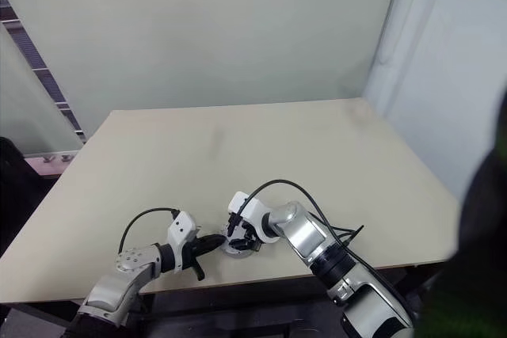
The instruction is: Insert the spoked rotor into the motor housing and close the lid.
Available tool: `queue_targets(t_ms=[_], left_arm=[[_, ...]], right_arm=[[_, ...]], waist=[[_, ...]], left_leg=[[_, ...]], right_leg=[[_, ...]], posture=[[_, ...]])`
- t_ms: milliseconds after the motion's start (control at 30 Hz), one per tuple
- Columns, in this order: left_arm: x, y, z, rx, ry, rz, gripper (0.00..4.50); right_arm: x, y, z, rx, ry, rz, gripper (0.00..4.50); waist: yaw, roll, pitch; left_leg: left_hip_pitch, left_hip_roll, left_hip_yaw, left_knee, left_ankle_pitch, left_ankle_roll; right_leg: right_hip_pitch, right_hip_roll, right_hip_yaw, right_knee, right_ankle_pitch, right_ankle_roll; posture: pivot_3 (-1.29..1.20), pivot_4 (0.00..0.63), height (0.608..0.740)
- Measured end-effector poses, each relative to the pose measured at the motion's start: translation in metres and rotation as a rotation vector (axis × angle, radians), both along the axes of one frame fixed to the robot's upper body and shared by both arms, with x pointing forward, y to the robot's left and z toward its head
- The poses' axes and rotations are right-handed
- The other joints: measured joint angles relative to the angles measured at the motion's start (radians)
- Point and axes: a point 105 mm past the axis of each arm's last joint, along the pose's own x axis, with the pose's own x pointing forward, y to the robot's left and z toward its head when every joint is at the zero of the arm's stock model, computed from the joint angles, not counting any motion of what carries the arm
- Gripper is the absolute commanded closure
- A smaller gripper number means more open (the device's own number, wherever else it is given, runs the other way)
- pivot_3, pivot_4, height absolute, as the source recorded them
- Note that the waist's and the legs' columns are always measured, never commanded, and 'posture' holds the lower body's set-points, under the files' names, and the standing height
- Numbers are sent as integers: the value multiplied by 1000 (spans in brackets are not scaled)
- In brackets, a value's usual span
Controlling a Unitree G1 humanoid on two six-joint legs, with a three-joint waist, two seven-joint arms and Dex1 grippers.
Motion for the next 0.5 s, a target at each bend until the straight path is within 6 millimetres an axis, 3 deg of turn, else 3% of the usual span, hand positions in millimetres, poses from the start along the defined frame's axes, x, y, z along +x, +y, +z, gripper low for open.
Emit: queue_targets(t_ms=[33, 500], left_arm=[[0, 0, 0, 2, -2, -2, 4500], [1, -1, 0, 8, -10, -13, 4500]], right_arm=[[0, 0, 0, -1, -3, 0, 20], [2, -1, 3, 60, 65, -56, 20]], waist=[[0, 0, 0], [0, 0, 0]], left_leg=[[0, 0, 0, 0, 0, 0], [-2, -1, -1, 2, 0, 1]], right_leg=[[0, 0, 0, 0, 0, 0], [0, 0, 0, 0, 0, 0]], posture=[[0, 0, 740], [0, 0, 740]])
